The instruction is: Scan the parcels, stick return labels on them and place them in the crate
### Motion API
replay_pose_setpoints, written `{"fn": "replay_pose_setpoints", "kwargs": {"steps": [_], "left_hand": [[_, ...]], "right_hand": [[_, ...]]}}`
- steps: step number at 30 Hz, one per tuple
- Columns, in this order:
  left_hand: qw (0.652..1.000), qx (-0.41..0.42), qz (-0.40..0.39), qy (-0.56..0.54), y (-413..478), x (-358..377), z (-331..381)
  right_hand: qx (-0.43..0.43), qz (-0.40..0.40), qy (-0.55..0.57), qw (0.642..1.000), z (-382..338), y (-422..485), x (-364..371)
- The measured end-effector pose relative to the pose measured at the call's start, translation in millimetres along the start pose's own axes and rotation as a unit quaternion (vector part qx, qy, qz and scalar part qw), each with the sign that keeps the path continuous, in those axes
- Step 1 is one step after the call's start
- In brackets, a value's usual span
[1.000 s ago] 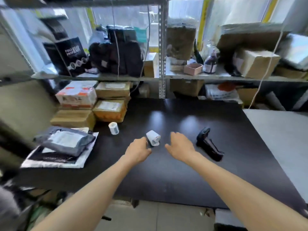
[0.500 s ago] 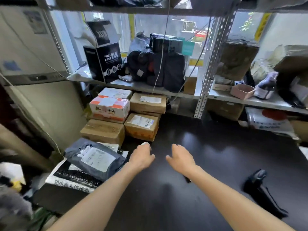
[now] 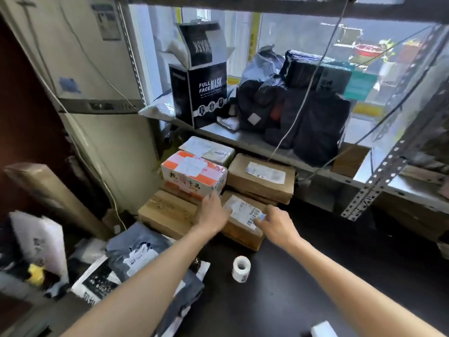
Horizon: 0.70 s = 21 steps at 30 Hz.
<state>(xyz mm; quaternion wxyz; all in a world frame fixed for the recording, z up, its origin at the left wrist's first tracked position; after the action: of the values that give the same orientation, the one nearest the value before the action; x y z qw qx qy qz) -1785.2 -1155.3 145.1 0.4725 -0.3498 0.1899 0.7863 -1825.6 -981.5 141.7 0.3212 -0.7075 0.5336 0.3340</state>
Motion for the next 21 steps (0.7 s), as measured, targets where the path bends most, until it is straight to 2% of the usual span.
{"fn": "replay_pose_setpoints", "kwargs": {"steps": [3,9,10,12,15,18,21], "left_hand": [[0.997,-0.020,0.067,-0.037,49,-28,-13],[0.974,-0.052,0.217,-0.022,125,-74,-54],[0.974,-0.070,0.216,-0.008,135,-77,-64],[0.979,-0.122,0.165,-0.015,152,-74,-85],[0.978,-0.141,0.104,-0.111,161,-63,-109],[0.968,-0.113,0.148,-0.167,155,-62,-116],[0.965,-0.105,0.151,-0.189,142,-63,-114]], "right_hand": [[-0.005,-0.003,0.034,0.999,-25,34,19],[-0.054,-0.031,0.033,0.998,-79,89,57],[-0.072,-0.027,0.029,0.997,-88,97,61],[-0.099,-0.014,0.014,0.995,-101,112,69],[-0.114,-0.010,-0.005,0.993,-113,123,79],[-0.108,-0.004,-0.023,0.994,-115,123,82],[-0.099,0.000,-0.023,0.995,-113,111,77]]}}
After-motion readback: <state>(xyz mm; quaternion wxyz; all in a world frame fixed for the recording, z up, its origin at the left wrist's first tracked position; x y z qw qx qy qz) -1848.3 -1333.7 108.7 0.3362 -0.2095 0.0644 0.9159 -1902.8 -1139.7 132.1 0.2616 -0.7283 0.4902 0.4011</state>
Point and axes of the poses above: each hand's wrist, its own y-axis towards the middle knuckle, its own x-axis out of the palm, z = x × y, the point moved 3 cm from there along y, towards the middle knuckle, and after that the axes turned 5 degrees about z, right-handed, at the moved point
